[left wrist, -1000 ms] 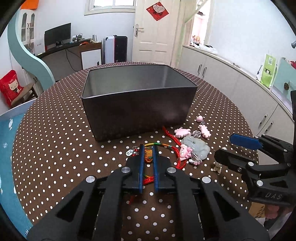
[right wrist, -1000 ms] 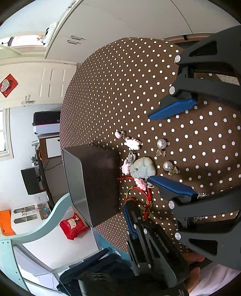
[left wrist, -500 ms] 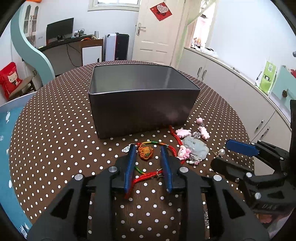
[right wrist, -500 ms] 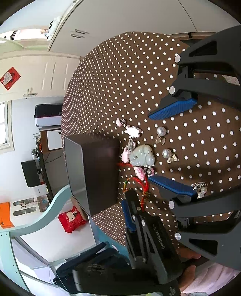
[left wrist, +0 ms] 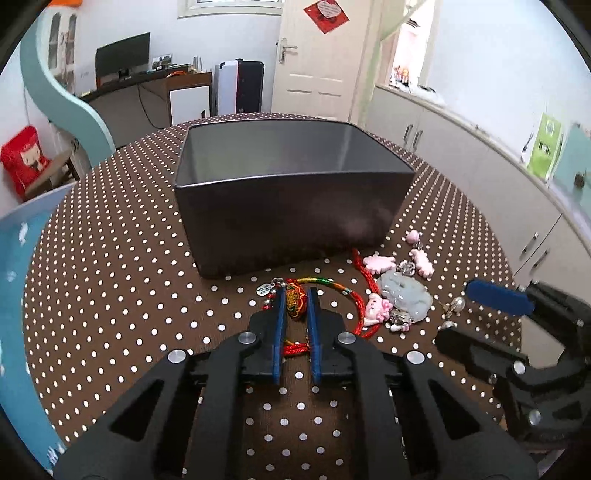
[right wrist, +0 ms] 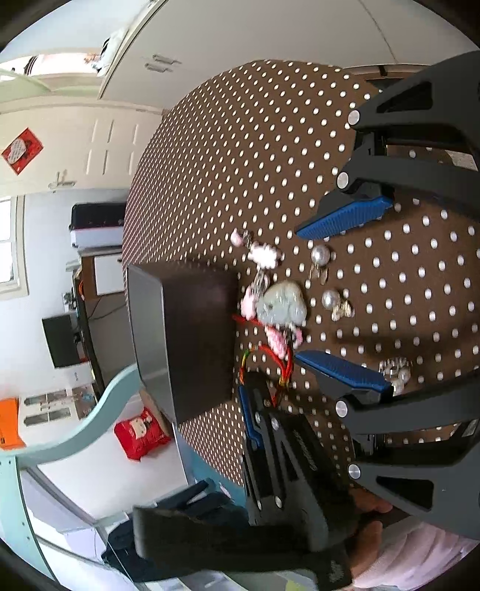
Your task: Organize jewelry
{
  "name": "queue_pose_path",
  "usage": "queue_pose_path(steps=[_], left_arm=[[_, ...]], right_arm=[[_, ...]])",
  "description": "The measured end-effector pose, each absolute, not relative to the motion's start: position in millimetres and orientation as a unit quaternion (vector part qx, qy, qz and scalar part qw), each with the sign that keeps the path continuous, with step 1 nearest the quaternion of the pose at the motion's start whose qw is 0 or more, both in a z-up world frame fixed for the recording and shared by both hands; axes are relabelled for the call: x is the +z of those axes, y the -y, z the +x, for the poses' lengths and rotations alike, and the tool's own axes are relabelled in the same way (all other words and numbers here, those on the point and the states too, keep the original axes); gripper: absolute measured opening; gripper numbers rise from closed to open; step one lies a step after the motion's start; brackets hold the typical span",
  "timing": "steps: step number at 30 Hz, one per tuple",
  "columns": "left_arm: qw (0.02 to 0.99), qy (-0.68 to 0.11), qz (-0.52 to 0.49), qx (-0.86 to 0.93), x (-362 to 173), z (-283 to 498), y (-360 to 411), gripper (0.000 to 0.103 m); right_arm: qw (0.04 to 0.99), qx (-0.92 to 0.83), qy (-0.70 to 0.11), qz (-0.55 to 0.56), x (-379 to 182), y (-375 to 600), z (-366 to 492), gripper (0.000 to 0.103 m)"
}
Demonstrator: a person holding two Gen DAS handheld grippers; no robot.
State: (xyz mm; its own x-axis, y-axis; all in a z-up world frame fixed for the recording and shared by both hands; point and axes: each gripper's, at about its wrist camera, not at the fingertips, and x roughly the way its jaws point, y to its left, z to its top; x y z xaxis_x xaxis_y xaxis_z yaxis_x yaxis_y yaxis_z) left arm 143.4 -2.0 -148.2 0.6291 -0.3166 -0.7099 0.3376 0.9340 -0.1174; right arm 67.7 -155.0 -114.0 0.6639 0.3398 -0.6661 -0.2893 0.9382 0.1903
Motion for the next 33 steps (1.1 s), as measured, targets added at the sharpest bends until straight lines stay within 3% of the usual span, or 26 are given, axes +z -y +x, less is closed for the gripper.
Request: queue_pose_path(steps=[3,7,9,21,24,33], left_arm=[[0.903,-0.391,0.001,-0.179,-147,140,-6,0.010],[0.905,-0.383,-0.011,-0.186,-141,126,-17,0.010],[0.905,-0.382,-0.020,-0.187,-139,120,-24,0.010],[0.912,-0.364,-0.051,-0.182,-124,103,-52,0.010],[0.913,-0.362,-0.055,-0.177,-122,100,-58,0.010],[0.919,-0.357,-0.058,-0.155,-114,103,-69,0.010]], right_arm=[[0.906,0.201,-0.371,0.039,-115,146,67,0.042],[0.902,0.207,-0.377,0.036,-119,137,72,0.039],[0.903,0.207,-0.375,0.032,-121,135,74,0.032],[0.905,0.200,-0.375,-0.008,-130,117,88,0.025],[0.909,0.191,-0.369,-0.020,-132,115,89,0.014],[0.900,0.213,-0.380,0.020,-131,125,93,0.013]])
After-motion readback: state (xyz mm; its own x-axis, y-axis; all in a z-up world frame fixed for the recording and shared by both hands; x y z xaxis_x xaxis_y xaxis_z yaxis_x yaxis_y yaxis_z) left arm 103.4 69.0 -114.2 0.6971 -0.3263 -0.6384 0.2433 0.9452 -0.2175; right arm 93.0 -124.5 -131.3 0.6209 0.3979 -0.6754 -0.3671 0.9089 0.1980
